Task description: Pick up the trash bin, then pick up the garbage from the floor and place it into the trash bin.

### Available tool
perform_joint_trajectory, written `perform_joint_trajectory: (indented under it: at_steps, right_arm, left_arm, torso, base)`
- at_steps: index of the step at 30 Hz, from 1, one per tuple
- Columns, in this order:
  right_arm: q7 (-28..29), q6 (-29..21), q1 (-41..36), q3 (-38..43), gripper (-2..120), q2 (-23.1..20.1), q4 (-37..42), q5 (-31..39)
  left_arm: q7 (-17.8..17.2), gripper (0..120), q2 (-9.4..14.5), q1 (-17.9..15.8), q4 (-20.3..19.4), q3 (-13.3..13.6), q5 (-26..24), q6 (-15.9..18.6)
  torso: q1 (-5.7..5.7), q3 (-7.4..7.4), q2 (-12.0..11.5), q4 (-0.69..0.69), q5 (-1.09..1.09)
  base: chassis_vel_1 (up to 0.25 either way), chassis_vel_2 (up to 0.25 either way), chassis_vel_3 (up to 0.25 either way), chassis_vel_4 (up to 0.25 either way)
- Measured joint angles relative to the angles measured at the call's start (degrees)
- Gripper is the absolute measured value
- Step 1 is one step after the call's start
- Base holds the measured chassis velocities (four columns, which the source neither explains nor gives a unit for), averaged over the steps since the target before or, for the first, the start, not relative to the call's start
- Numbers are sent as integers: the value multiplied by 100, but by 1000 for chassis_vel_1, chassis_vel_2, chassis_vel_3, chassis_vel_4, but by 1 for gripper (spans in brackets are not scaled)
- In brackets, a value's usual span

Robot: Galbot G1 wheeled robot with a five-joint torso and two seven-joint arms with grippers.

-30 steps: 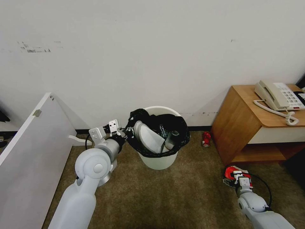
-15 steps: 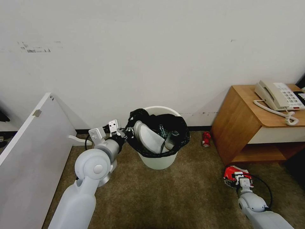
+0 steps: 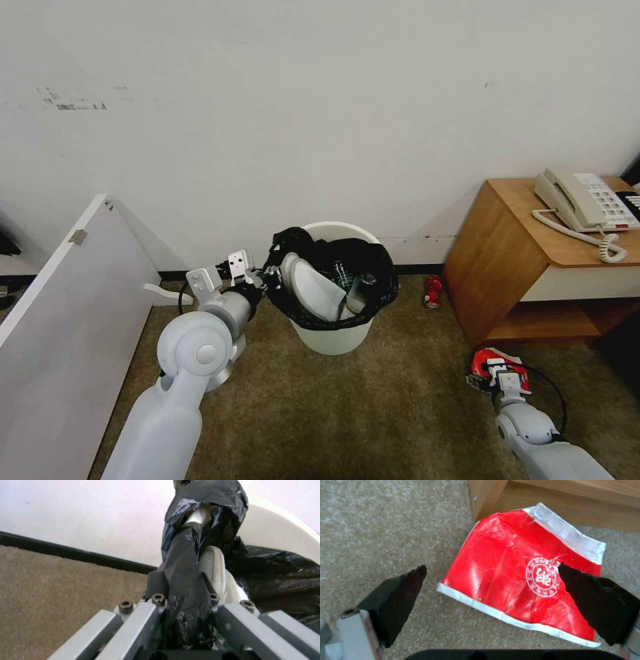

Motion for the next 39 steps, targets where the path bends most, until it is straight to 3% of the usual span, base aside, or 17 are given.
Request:
perform_joint_trajectory:
  at_steps: [39]
  right_arm:
    - [29, 15, 431, -160, 100, 270, -568, -259]
  left_arm:
    - [24, 5, -44, 29, 21, 27, 44, -18]
  torso:
    - [0, 0, 0, -1, 0]
  base:
    - [0, 0, 0, 0]
